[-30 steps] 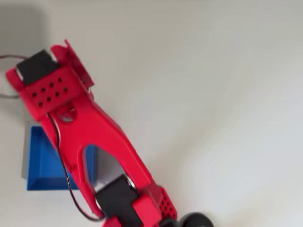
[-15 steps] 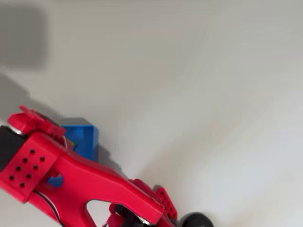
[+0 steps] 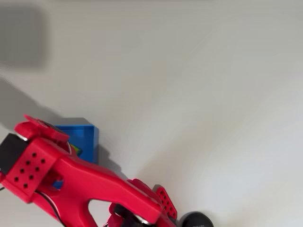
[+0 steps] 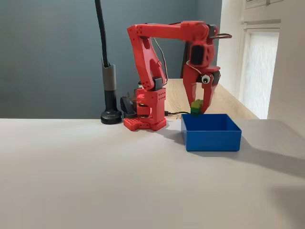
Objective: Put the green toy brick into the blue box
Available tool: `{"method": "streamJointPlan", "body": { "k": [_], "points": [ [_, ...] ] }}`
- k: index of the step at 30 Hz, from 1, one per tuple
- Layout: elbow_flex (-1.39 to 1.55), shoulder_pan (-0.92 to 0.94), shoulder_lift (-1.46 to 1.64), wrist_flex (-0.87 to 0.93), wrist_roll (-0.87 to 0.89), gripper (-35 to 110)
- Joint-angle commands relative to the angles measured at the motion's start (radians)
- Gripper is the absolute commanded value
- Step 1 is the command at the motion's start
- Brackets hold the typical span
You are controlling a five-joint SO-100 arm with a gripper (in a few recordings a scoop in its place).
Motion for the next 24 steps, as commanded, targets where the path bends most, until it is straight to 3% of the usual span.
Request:
{"method": "streamJointPlan", "body": {
  "k": [1, 12, 15, 20, 24],
  "points": [
    [0.023, -0.029, 0.071, -0.067, -0.023, 0],
    [-0.002, -0.049, 0.069, -0.069, -0.041, 33],
    [-0.028, -0.044, 0.069, -0.044, -0.046, 27],
    [-0.127, -0.009, 0.069, 0.038, -0.029, 1],
    [-0.215, 0.1, 0.069, 0.069, -0.044, 0]
  ]
}}
